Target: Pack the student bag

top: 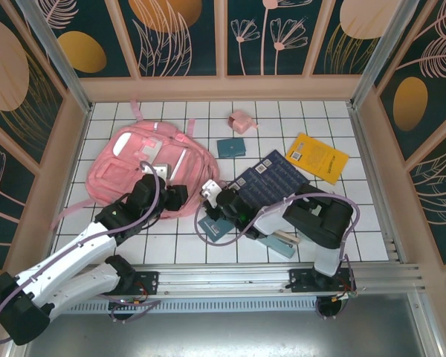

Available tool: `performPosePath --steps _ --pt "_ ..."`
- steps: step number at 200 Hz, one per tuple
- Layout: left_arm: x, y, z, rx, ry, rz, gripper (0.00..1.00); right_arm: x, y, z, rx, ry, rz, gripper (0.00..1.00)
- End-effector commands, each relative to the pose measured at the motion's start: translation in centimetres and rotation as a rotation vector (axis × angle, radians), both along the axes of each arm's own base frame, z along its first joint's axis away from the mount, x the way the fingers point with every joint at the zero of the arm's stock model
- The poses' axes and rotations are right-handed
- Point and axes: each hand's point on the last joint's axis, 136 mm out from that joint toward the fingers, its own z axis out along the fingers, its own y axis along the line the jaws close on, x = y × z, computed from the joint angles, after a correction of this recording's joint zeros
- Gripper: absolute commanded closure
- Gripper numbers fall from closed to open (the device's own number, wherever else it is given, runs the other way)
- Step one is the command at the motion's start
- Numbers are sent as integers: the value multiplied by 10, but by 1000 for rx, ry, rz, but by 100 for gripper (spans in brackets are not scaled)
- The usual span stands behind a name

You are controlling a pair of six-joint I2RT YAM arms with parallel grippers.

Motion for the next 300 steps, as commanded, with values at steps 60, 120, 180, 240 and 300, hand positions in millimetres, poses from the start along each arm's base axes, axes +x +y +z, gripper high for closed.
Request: performPosePath --steps 60,120,180,240,300 --pt "7 -17 -29 151 34 -143 44 1 -15 49 80 -12 72 100" --pt "10 -57 -49 134 68 -330 41 -14 -15 70 171 113 245 100" --pt "17 -71 -51 174 67 -410 42 -17 -14 71 194 160 278 100" --pt "-17 -71 -61 192 91 -589 48 -17 -19 80 252 217 303 100" --pt "-4 -63 -68 280 45 -563 45 -24 -17 89 295 250 351 100"
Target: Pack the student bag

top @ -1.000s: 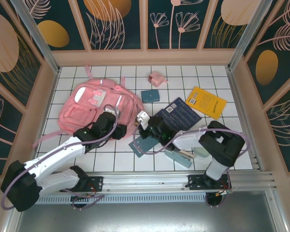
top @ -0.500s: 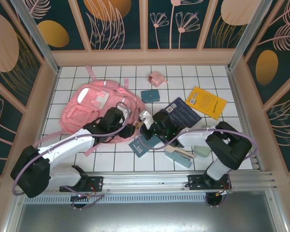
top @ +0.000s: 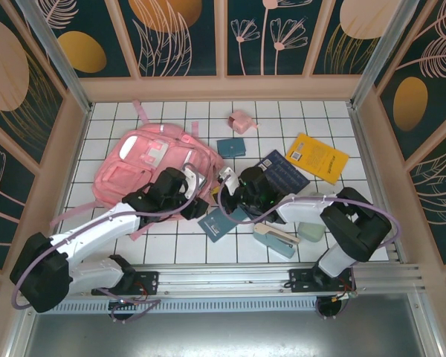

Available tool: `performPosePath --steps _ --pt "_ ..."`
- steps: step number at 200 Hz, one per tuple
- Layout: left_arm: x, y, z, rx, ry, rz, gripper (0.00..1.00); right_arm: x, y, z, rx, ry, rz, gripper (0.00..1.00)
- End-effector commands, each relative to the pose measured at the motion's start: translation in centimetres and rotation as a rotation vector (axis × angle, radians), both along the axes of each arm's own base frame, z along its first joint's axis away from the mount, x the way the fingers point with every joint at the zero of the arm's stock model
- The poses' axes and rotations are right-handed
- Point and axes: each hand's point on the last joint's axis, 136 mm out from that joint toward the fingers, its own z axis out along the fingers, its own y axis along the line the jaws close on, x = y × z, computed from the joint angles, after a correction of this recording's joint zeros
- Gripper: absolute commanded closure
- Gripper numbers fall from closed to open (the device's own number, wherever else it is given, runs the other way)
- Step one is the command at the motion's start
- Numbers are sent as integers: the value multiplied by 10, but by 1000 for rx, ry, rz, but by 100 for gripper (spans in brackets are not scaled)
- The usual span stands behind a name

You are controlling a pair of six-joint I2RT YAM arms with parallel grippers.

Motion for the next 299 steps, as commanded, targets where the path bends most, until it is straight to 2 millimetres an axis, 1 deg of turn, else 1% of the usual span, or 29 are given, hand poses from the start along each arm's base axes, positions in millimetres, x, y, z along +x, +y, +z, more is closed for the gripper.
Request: performPosePath --steps 1,12,36,47,54,59,75,88,128,166,218,243,263,281,299 --pt "7 2 -11 62 -17 -4 45 -2 9 42 116 -44 47 100" --pt "9 0 -15 70 -3 -5 45 -2 8 41 114 -42 45 100" --pt "12 3 -26 106 16 13 46 -2 7 45 120 -44 39 100" --pt "11 4 -26 101 15 12 48 -2 7 45 120 -40 39 100" --pt "10 4 -26 99 14 10 53 -1 7 45 117 -37 38 100" --pt "10 4 -25 100 12 10 59 -1 8 46 115 -36 35 100" --pt "8 5 -26 101 15 5 85 1 7 42 97 -27 25 100" --pt "5 7 -27 103 23 3 100 4 5 38 75 -25 11 100" --pt "-2 5 -12 41 6 -5 100 12 -3 25 -2 1 -39 100" --pt "-4 3 -15 36 22 -18 100 28 -19 22 -57 20 -125 100" --pt "-3 4 -2 18 -2 -12 100 47 -38 24 -157 41 -188 100" --pt "-6 2 10 -8 -5 -16 100 65 -44 25 -201 50 -219 100" --pt "-7 3 21 -8 -10 -16 100 85 -45 25 -235 53 -249 100" --pt "-8 3 38 -32 -31 -13 100 104 -48 29 -242 54 -279 100" --pt "-7 8 50 -18 -44 2 100 118 -51 33 -242 53 -287 100"
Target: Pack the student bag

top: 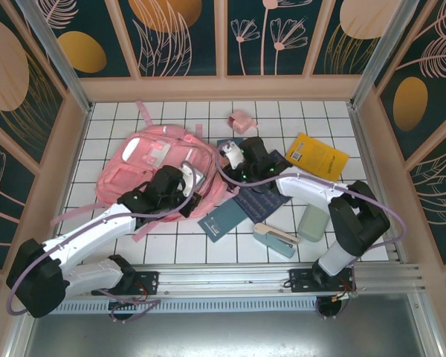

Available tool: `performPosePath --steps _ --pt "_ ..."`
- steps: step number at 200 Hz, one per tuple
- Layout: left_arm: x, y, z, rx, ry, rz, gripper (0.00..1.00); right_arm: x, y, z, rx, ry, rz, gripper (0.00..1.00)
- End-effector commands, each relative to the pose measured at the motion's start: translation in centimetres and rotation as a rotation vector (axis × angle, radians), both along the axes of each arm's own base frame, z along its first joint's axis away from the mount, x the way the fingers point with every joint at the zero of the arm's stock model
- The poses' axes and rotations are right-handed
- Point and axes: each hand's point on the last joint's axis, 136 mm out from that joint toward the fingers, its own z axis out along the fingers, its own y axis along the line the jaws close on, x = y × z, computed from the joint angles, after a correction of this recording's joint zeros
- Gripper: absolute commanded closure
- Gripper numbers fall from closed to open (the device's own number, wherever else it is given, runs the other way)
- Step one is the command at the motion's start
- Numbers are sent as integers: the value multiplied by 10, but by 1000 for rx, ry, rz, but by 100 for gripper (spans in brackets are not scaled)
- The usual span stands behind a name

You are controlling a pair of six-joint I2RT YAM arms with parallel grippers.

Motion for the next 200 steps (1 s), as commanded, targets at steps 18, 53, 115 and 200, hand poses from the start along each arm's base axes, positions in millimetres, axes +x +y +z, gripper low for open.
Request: performPosePath --steps 18,53,115,200 --pt "-10 13 31 20 1 10 100 54 -27 12 -31 -43 -114 100" --pt "-14 25 46 44 -30 26 100 63 -18 21 0 -36 -57 100" --pt "-8 49 72 156 -118 67 100 101 -17 27 -4 -9 10 100" --pt "0 59 113 224 -221 62 100 90 -18 21 -110 -73 374 100"
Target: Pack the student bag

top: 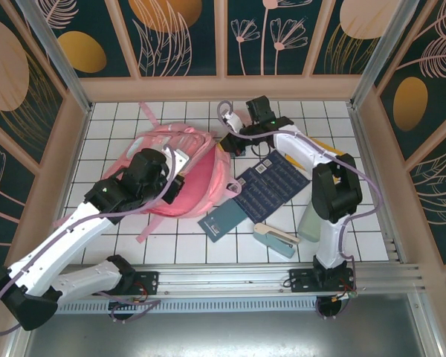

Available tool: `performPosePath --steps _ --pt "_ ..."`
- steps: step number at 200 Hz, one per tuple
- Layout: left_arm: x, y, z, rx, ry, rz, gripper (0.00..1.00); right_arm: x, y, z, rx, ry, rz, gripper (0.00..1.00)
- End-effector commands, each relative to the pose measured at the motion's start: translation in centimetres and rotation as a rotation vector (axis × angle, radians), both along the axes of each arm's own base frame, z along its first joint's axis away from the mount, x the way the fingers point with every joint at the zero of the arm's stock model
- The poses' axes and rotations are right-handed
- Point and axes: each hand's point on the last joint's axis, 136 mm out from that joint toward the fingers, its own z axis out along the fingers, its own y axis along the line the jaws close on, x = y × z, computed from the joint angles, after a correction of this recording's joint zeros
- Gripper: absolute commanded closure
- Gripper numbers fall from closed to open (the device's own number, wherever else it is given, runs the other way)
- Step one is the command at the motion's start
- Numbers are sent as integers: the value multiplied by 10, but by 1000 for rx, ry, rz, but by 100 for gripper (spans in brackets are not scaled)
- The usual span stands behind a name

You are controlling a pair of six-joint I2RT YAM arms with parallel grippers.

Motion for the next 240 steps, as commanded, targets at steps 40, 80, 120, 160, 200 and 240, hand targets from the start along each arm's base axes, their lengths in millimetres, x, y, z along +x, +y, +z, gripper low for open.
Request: performPosePath --steps 40,80,120,160,200,240 --pt "-10 9 13 86 -51 -44 100 24 -35 2 -92 -151 113 98" --pt "-15 0 18 123 -94 -104 100 44 -30 -19 -123 -150 113 95" --pt "-13 2 39 128 -178 -109 100 62 -21 -38 -114 -94 73 94" --pt "-17 1 55 99 -241 -141 100 72 -2 -42 -66 -90 60 91" --pt "-21 -2 62 88 -273 -172 100 79 24 -47 -65 -132 80 89" --pt "-27 -1 74 59 -328 -201 100 83 53 -59 -71 -149 97 87"
